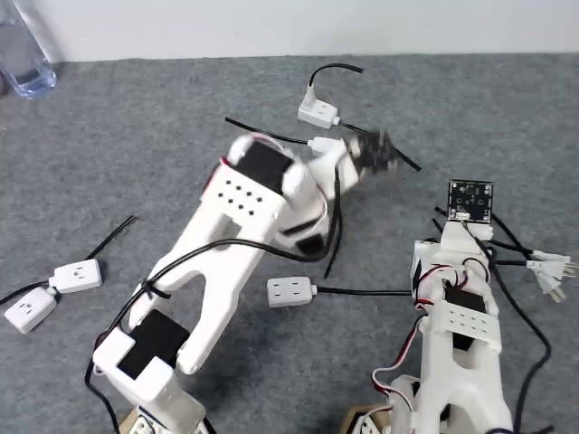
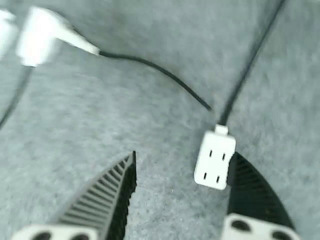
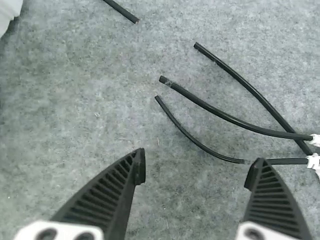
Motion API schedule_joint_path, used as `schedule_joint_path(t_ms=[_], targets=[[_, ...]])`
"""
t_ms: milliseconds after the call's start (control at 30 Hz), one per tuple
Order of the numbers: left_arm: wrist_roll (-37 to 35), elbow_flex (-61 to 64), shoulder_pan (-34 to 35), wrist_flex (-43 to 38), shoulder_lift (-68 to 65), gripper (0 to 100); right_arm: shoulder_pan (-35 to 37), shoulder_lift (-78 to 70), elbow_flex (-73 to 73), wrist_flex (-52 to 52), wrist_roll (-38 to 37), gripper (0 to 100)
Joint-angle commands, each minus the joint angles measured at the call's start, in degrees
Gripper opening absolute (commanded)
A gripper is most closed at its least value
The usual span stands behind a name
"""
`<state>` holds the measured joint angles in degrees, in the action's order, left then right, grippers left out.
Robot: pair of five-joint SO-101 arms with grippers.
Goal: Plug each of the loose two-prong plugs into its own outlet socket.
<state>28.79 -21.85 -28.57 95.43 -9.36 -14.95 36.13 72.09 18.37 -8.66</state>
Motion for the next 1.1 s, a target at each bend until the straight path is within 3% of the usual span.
schedule_joint_path(t_ms=[0,100,200,400,600,800,1067], targets=[[-8.26,-16.84,0.53,5.45,0.7,28,0.75,0.75,-1.58,-1.36,-0.18,31.8],[-15.03,-22.55,3.96,5.27,5.36,28,1.45,0.75,-1.49,-1.36,-0.18,31.8],[-16.79,-20.62,8.18,5.27,11.78,28,2.15,0.75,-1.49,-1.36,-0.18,31.8],[-20.48,-4.09,22.51,4.92,25.32,28,2.33,0.75,-1.49,-1.36,-0.18,31.8],[-18.9,14.55,38.33,0.7,42.46,28,2.68,0.75,-1.41,-1.27,-0.18,31.8],[-15.74,43.47,45.89,-11.08,64.18,28,4.97,0.75,-1.14,-0.84,-0.62,31.8],[-13.8,85.05,54.86,-38.24,84.31,28,6.29,1.36,0.97,-1.19,-0.79,31.8]])
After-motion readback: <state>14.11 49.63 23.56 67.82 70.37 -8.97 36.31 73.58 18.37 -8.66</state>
